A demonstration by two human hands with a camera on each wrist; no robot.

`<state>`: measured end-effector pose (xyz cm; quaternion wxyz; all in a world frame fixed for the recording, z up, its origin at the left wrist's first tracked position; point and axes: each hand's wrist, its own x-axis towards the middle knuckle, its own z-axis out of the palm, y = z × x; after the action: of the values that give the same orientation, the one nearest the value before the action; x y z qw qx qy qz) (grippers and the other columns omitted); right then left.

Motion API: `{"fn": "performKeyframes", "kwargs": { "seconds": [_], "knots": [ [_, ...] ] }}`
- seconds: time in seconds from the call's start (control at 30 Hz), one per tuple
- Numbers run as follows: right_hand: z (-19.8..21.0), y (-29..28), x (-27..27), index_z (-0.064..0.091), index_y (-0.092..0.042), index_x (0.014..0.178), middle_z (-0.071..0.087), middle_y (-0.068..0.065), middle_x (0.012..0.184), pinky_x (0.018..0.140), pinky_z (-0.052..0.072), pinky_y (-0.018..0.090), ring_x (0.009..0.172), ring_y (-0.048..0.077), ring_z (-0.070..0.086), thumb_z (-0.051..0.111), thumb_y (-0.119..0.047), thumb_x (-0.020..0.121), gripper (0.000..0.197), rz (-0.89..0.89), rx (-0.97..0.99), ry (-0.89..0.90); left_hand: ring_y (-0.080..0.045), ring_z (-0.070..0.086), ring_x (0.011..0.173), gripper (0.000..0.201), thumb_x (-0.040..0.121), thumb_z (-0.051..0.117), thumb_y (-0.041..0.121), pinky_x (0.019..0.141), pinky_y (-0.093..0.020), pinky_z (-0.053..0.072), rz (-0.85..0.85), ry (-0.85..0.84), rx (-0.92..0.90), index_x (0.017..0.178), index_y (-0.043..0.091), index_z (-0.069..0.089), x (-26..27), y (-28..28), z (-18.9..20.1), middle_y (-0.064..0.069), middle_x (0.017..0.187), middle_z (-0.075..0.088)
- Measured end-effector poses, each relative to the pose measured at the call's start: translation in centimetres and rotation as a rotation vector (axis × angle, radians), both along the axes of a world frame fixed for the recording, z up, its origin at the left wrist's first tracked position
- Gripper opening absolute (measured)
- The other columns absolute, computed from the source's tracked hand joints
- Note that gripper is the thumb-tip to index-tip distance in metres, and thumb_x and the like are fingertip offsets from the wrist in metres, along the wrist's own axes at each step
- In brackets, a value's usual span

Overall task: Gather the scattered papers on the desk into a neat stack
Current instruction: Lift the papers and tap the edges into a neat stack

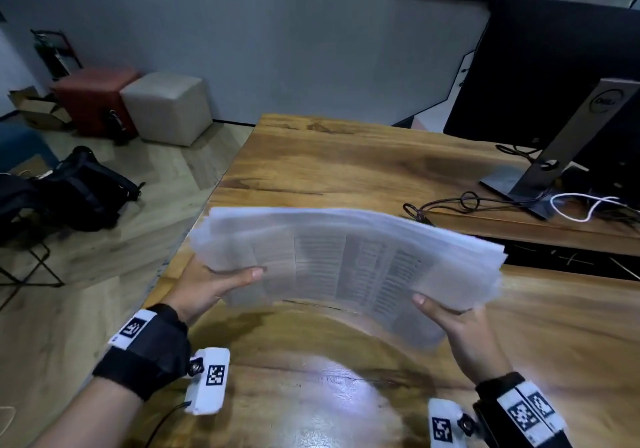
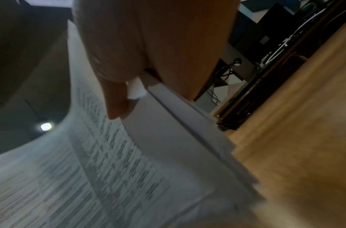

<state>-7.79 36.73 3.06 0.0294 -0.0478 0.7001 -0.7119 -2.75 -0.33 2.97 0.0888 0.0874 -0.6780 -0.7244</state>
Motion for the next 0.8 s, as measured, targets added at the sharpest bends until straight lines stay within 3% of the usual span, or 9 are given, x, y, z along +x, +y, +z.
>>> {"fn": "performKeyframes", "kwargs": {
  "seconds": [0.07, 0.17, 0.3, 0.37, 0.47, 0.6, 0.7, 0.8],
  "knots": [
    [-0.7, 0.0, -0.3, 0.069, -0.009, 0.106, 0.078, 0.005, 0.102, 0.072, 0.056, 0.016, 0.091, 0.013, 0.072, 0.076, 0.002, 0.071, 0.037, -0.015, 0.006, -0.02, -0.006, 0.076, 0.088, 0.071, 0.026, 0.099, 0.051, 0.075, -0.016, 0.058, 0.021, 0.018, -0.012, 0.088, 0.02, 0.081, 0.0, 0.1, -0.9, 0.006, 0.094, 0.081],
    [-2.1, -0.3, -0.5, 0.071, -0.009, 0.101, 0.077, 0.011, 0.102, 0.07, 0.058, 0.021, 0.09, 0.02, 0.074, 0.077, -0.006, 0.066, 0.035, 0.032, 0.003, -0.08, -0.012, 0.075, 0.095, 0.066, 0.036, 0.098, 0.035, 0.076, -0.018, 0.058, 0.025, 0.02, -0.013, 0.097, 0.02, 0.076, -0.3, 0.5, -2.2, 0.005, 0.099, 0.081],
    [-1.2, -0.8, -0.2, 0.072, -0.013, 0.097, 0.079, -0.002, 0.092, 0.067, 0.057, 0.018, 0.089, 0.016, 0.073, 0.072, 0.006, 0.078, 0.027, 0.0, -0.04, -0.06, -0.005, 0.074, 0.089, 0.051, 0.039, 0.094, 0.031, 0.074, -0.016, 0.057, 0.046, 0.065, 0.005, 0.089, 0.028, 0.081, -0.5, 1.6, -1.5, 0.009, 0.095, 0.081],
    [0.4, -0.7, -0.1, 0.071, -0.012, 0.096, 0.079, -0.008, 0.088, 0.068, 0.056, 0.014, 0.082, 0.007, 0.072, 0.07, 0.01, 0.079, 0.028, -0.021, -0.06, 0.022, -0.007, 0.074, 0.094, 0.065, 0.039, 0.098, 0.033, 0.079, -0.019, 0.058, 0.061, 0.119, 0.023, 0.099, 0.02, 0.078, -0.4, 1.6, 0.1, 0.005, 0.101, 0.08],
    [2.0, 0.3, 0.3, 0.072, -0.009, 0.097, 0.079, -0.009, 0.089, 0.072, 0.056, 0.014, 0.083, 0.003, 0.073, 0.07, 0.009, 0.078, 0.026, -0.035, -0.08, 0.127, -0.014, 0.074, 0.098, 0.059, 0.057, 0.091, 0.011, 0.084, -0.025, 0.06, 0.048, 0.217, -0.001, 0.112, 0.006, 0.07, 0.0, 1.0, 2.2, -0.003, 0.108, 0.079],
    [-0.5, 1.6, 0.6, 0.077, -0.01, 0.089, 0.079, 0.007, 0.095, 0.077, 0.057, 0.023, 0.089, 0.017, 0.073, 0.074, -0.008, 0.069, 0.021, -0.013, -0.038, 0.021, -0.011, 0.074, 0.079, 0.033, 0.055, 0.088, 0.012, 0.073, -0.019, 0.058, 0.025, 0.18, 0.008, 0.087, 0.015, 0.08, 1.0, 0.8, 0.3, -0.002, 0.088, 0.081],
    [-3.5, 2.3, 0.8, 0.07, -0.012, 0.103, 0.077, 0.009, 0.102, 0.085, 0.053, 0.038, 0.102, 0.03, 0.069, 0.08, -0.013, 0.065, 0.04, 0.078, -0.057, -0.154, -0.009, 0.072, 0.075, 0.044, 0.037, 0.088, 0.022, 0.068, -0.019, 0.057, 0.025, 0.054, 0.064, 0.08, 0.02, 0.082, 1.6, 0.7, -2.7, 0.002, 0.081, 0.079],
    [-4.6, 2.6, 0.7, 0.067, -0.012, 0.114, 0.076, 0.005, 0.108, 0.081, 0.054, 0.031, 0.103, 0.023, 0.069, 0.096, -0.036, 0.044, 0.08, 0.18, -0.001, -0.227, -0.017, 0.071, 0.081, 0.077, 0.017, 0.095, 0.036, 0.07, -0.028, 0.056, -0.01, -0.036, 0.087, 0.087, 0.009, 0.076, 1.9, 0.1, -4.4, 0.0, 0.081, 0.078]
  ]
}}
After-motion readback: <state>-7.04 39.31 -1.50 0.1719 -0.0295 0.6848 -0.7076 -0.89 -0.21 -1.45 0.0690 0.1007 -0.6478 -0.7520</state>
